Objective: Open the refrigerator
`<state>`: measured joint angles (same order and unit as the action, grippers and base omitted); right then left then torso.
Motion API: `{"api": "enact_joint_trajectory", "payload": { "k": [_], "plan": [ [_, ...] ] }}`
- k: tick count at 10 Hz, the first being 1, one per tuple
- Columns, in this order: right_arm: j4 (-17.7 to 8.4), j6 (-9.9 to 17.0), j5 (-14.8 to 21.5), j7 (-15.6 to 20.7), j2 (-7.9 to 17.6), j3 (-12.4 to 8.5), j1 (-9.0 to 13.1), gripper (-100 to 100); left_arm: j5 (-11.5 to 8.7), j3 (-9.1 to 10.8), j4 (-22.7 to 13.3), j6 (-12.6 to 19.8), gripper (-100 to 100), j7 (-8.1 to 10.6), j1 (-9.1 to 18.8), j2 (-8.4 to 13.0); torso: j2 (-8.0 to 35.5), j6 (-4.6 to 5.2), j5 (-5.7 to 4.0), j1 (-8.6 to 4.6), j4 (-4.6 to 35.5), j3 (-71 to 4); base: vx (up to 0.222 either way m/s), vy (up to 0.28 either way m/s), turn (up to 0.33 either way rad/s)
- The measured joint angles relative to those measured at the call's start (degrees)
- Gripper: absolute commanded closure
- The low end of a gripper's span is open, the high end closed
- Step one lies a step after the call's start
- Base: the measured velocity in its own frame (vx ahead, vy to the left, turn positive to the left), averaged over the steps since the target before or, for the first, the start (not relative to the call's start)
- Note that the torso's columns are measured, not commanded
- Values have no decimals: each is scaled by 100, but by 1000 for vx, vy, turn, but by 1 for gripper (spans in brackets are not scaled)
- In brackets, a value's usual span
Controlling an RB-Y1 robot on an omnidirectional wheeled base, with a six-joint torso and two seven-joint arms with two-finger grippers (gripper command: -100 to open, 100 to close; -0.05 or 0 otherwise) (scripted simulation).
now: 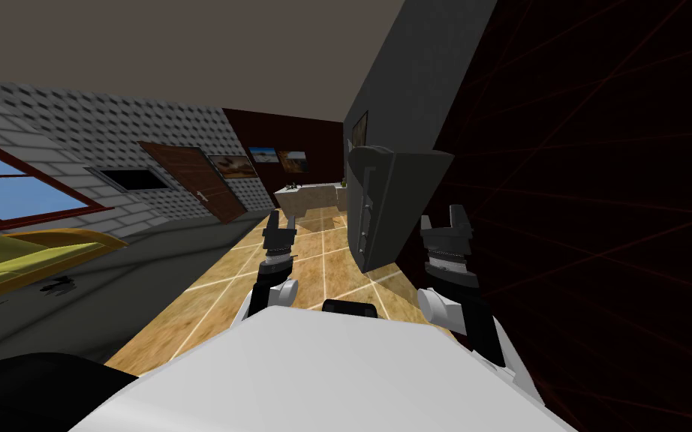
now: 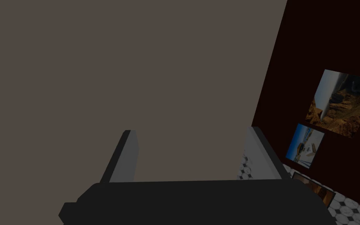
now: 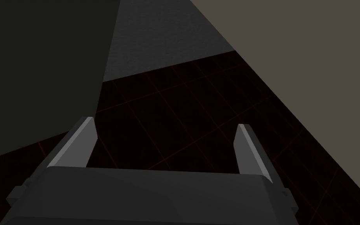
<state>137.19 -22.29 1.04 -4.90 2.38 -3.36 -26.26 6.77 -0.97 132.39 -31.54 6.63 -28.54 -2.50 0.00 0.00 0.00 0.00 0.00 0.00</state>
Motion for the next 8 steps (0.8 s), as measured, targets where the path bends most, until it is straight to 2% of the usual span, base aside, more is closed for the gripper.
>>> {"api": "enact_joint_trajectory", "payload": {
  "k": [2,8],
  "plan": [
    [0,0,0,0,0,0,0,0,0,0,0,0,0,0,0,0,597,0,0,0,600,-1200,0,0,0],
    [2,-1,0,0,0,0,0,0,0,0,2,0,0,0,0,0,3116,0,0,0,3114,-6227,0,0,0]
  ]
}}
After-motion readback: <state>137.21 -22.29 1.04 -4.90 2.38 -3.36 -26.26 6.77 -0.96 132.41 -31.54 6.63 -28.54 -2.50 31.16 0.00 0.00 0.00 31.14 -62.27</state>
